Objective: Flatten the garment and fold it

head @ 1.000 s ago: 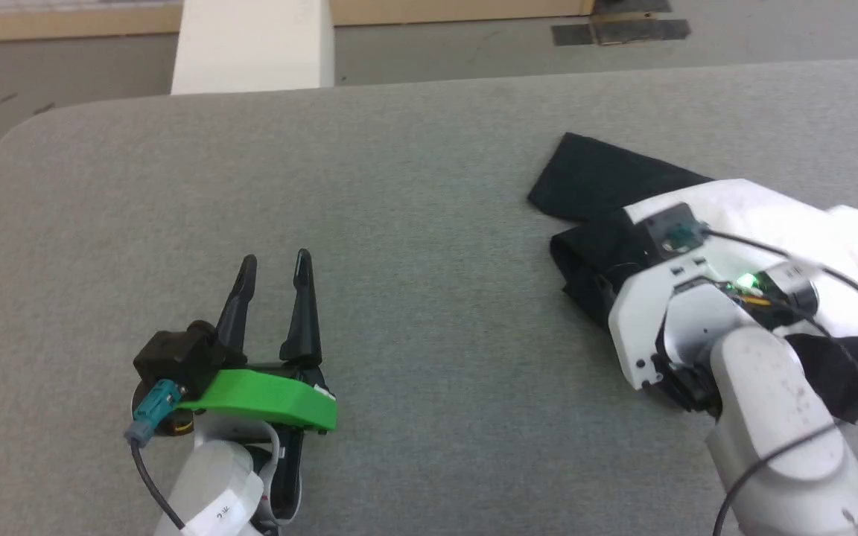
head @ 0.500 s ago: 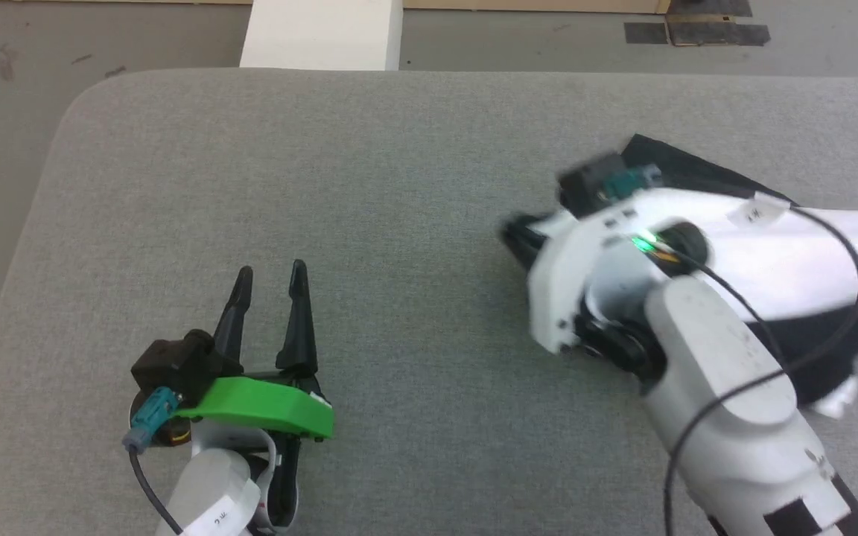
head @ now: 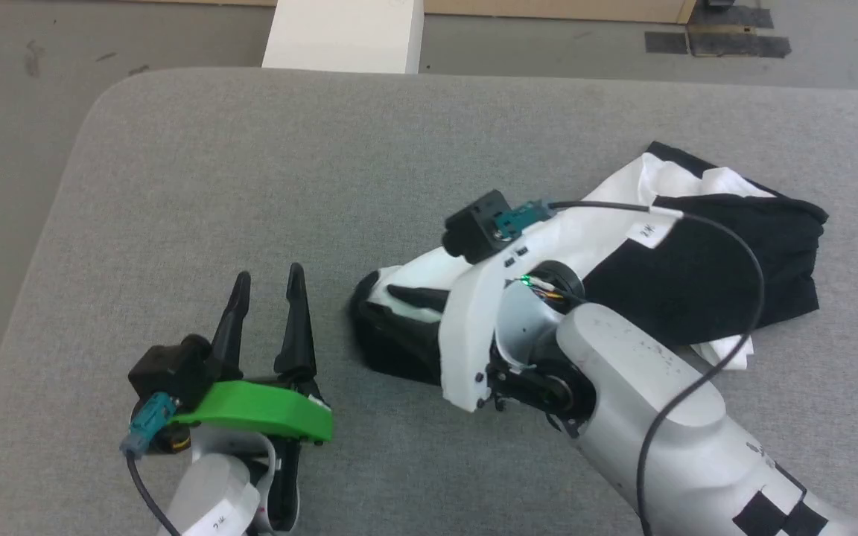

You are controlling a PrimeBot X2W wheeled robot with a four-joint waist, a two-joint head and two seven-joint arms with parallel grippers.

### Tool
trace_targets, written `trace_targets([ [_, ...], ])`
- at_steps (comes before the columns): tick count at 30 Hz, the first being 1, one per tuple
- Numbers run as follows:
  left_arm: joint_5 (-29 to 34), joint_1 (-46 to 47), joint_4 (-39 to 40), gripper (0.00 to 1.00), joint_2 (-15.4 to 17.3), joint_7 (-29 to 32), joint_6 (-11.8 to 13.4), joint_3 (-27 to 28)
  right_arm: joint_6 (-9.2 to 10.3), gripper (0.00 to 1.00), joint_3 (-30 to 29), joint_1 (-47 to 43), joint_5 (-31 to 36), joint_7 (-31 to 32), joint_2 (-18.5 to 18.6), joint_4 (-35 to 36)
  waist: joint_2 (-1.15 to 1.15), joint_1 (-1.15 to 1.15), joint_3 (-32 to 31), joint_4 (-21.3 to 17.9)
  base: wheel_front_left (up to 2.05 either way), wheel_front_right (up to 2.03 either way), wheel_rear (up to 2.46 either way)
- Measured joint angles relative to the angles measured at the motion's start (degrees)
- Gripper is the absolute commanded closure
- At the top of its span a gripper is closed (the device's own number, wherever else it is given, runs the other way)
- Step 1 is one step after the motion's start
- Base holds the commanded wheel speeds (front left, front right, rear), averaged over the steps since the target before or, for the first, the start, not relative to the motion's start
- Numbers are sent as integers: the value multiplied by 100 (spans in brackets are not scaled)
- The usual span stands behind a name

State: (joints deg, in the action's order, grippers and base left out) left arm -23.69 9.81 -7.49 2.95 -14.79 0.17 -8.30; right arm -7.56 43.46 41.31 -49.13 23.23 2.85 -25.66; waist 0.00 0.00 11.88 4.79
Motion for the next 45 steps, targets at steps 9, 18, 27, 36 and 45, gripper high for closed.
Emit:
trace_targets([
  [9,12,-160,-14,0,1,0,41,55,0,0,-1618,-436,377,-1419,238,246,0,0,-208,-150,0,0,0],
  [18,16,-344,-107,0,0,0,42,64,1,0,-4315,-2048,1540,-2270,386,715,0,0,-513,-335,0,0,0],
  [27,-3,-422,-180,0,0,0,69,15,1,0,-5295,-3132,2097,-1697,31,1612,0,0,-648,-449,0,0,0],
  [36,-180,101,-1154,0,164,2219,434,-176,1,0,-5299,-3308,1979,-1508,14,2020,0,0,-507,-369,0,0,0],
  [45,-560,797,-1557,20,254,3584,600,-120,0,0,-5249,-3290,1973,-1556,3,1980,0,0,-181,-505,0,0,0],
])
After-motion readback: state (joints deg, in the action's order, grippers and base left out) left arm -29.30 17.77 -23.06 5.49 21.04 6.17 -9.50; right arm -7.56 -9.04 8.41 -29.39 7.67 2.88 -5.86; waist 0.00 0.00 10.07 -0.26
